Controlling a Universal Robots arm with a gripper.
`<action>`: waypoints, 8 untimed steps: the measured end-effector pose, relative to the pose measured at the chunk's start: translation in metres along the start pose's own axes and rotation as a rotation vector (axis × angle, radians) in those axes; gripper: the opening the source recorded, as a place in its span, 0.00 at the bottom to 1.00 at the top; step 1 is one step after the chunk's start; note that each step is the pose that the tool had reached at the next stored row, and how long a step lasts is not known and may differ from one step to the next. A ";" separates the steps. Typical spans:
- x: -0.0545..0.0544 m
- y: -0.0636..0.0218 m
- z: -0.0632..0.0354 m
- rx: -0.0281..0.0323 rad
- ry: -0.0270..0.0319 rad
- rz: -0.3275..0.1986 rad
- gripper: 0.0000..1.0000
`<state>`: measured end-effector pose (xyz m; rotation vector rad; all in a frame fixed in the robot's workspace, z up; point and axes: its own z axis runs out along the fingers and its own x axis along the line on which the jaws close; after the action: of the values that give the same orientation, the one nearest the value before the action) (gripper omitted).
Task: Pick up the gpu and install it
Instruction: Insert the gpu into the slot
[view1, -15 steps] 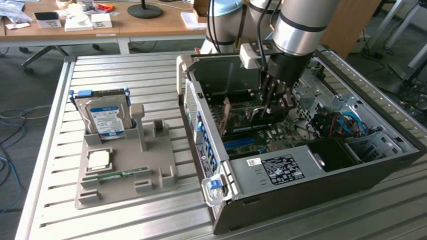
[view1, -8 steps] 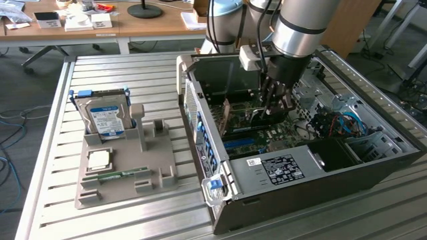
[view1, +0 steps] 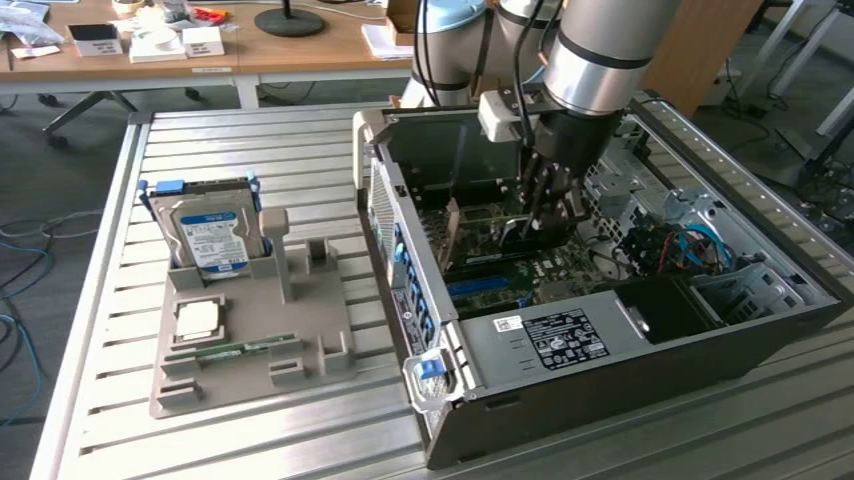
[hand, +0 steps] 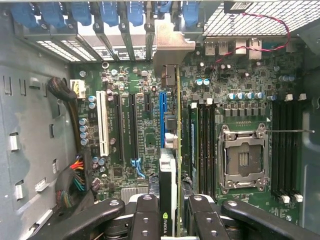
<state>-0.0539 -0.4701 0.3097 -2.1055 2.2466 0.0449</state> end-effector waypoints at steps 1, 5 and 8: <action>0.000 0.0000 0.0007 -0.0001 0.0002 0.000 0.27; 0.000 0.0001 0.0018 -0.0003 0.0008 0.000 0.27; 0.000 0.0001 0.0019 -0.0002 0.0006 0.000 0.27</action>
<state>-0.0539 -0.4702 0.3078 -2.1059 2.2470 0.0445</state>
